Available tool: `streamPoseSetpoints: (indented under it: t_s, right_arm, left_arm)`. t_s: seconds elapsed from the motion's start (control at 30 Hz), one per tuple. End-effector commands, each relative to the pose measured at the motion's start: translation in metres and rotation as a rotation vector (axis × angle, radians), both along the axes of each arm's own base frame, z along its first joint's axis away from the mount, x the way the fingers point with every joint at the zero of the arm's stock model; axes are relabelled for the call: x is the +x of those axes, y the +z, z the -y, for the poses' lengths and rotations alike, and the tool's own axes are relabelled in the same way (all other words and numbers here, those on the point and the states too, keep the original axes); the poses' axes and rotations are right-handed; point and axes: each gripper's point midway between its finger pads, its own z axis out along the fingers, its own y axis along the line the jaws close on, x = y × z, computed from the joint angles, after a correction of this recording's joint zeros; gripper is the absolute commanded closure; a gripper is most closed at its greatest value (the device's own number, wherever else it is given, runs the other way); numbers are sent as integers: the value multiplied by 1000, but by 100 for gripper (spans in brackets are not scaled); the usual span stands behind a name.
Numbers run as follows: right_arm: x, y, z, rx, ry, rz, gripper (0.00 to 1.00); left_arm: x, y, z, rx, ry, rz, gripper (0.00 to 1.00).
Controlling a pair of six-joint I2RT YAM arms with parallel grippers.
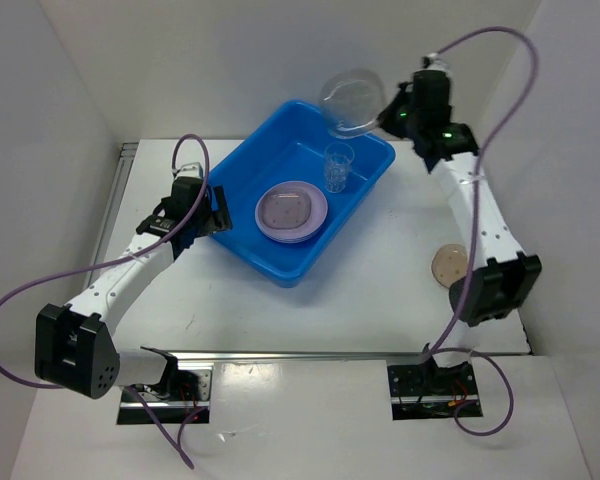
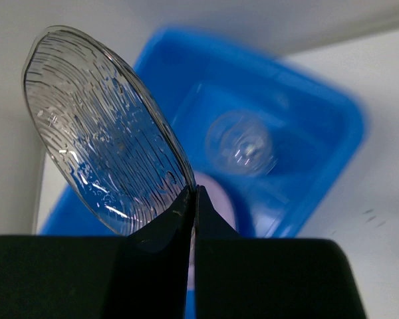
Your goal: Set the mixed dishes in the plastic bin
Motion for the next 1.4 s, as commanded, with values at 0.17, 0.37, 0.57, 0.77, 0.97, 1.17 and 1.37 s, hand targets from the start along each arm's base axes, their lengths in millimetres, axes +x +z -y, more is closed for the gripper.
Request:
streamPoseSetpoints:
  t_s: [0.17,0.37,0.57,0.77,0.97,1.17,1.37]
  right_arm:
    - [-3,-126,-129,-185,250,-303,99]
    - [-12,-204,-158,-287,338,-488,99]
    - [-7,-220,-166,-302,352,-500,99]
    - [-13,-242,-175,-301,421,-574,47]
    - [-18,-138,-164,-270,385,-365,38]
    - [-38,-78,-84,-325,139,-257,35]
    - [-71,-123,67,-367,-253,-441,35]
  left_arm:
    - [12,28,6,-43,-8,71,0]
    - [4,20,6,-58,-3,50,0]
    - [-1,19,6,-82,16,51,0]
    - [-3,17,5,-90,23,50,0]
    - [-7,15,5,-94,29,41,0]
    - [-7,15,5,-94,29,41,0]
    - [-8,18,5,-108,23,47,0]
